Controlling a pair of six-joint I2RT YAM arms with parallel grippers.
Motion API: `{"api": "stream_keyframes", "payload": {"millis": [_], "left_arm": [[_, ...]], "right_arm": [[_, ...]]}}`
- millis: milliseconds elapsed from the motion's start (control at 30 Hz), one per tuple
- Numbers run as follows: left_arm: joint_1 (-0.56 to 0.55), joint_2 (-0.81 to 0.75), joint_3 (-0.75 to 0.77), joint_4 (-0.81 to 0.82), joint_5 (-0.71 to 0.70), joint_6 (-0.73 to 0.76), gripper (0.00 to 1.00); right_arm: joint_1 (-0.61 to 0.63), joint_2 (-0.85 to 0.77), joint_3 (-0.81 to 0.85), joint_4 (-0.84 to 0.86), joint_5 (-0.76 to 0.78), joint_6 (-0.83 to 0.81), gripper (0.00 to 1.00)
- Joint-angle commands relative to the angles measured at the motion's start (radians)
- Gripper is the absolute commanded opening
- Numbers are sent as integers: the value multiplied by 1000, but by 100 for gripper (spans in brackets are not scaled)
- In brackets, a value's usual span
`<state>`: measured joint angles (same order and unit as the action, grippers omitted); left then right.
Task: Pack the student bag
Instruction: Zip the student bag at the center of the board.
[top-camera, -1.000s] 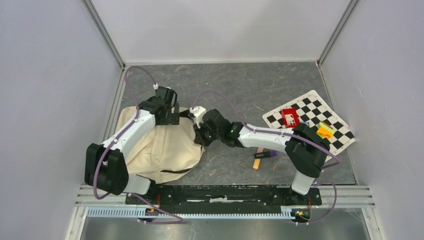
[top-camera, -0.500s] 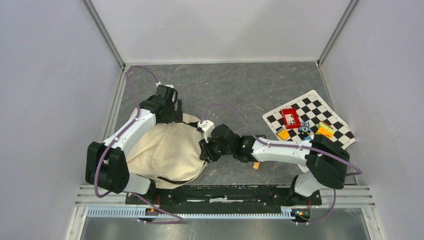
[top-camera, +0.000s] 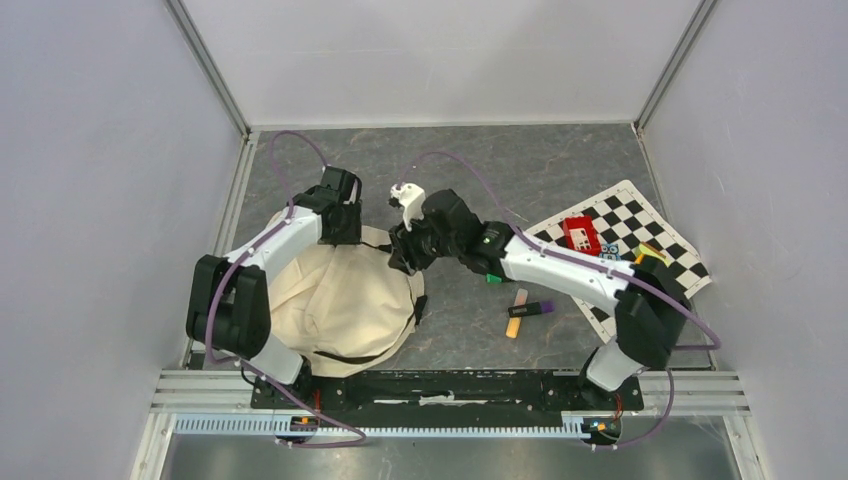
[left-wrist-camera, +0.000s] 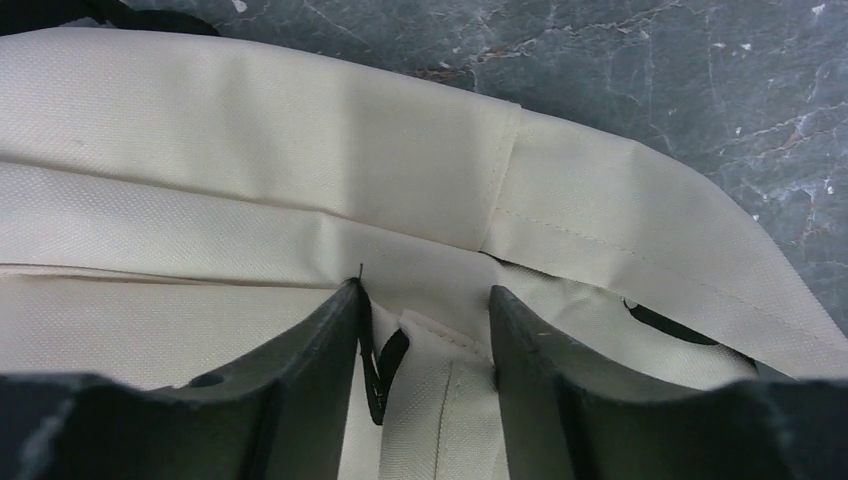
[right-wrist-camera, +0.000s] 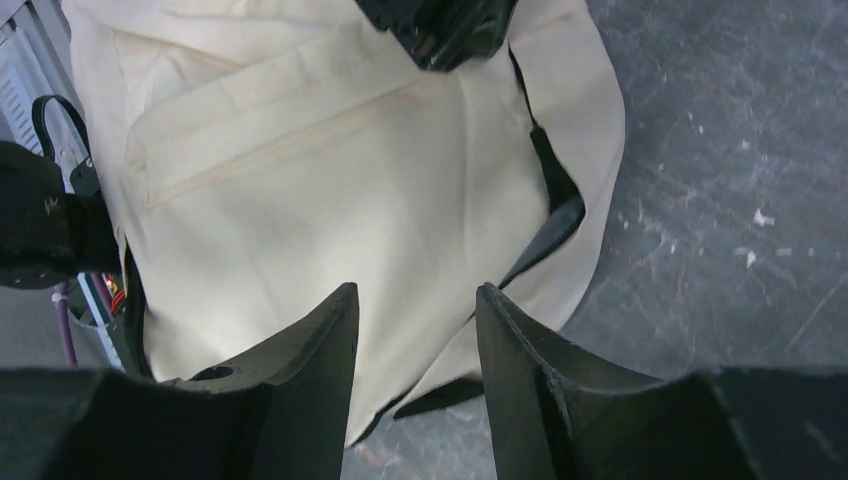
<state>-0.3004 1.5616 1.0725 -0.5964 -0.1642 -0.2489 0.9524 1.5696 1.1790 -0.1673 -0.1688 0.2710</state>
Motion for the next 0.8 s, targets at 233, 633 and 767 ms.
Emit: {"api": "stream_keyframes", "payload": {"millis": [233, 633, 767], "left_arm": [[0, -39, 26, -17, 16, 13, 18], [-2, -65, 20, -15, 45, -8, 2], [-2, -67, 20, -15, 47, -9, 2]], "right_arm": [[-9, 285, 266, -66, -4, -133, 50], [-9, 426, 399, -127, 257, -233, 51], [-10, 457, 417, -115, 292, -248, 51]]}}
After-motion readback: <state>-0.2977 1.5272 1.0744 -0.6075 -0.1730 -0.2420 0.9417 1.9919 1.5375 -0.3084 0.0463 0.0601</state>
